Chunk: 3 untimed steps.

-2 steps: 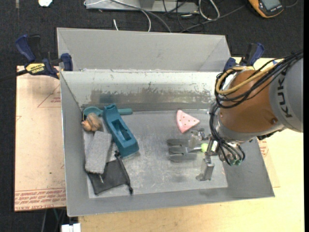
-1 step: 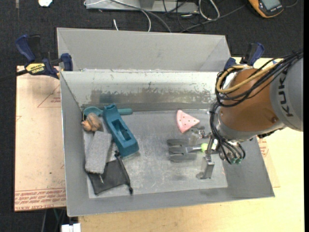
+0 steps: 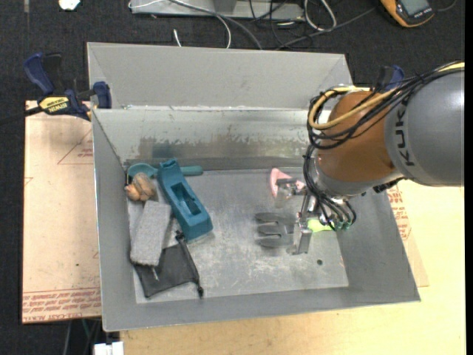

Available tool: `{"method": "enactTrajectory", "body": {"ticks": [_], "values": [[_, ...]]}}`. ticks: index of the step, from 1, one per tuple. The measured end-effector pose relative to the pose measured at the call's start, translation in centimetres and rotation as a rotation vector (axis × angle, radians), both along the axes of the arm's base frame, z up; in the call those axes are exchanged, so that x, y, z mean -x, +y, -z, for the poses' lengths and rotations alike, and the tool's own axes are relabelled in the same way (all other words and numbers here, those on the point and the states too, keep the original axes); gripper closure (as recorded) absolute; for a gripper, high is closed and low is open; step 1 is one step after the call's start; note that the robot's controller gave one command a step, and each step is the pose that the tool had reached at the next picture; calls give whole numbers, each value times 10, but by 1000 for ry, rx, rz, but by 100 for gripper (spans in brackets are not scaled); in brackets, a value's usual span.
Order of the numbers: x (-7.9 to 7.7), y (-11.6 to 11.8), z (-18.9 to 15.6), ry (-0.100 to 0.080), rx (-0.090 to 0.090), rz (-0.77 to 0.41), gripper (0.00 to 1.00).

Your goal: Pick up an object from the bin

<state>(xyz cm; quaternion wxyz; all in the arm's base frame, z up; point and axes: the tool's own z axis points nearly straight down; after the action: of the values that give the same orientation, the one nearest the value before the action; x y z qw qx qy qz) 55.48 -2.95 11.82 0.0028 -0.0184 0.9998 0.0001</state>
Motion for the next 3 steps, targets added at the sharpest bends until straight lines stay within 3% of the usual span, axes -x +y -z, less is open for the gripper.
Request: {"method": "enactTrajectory", "body": {"ticks": [1,2,3], "values": [[-16,6,31,1,-1,56,0],[-10,14,47,-2,-2,135,100],[-10,14,47,-2,-2,135,100]]}}
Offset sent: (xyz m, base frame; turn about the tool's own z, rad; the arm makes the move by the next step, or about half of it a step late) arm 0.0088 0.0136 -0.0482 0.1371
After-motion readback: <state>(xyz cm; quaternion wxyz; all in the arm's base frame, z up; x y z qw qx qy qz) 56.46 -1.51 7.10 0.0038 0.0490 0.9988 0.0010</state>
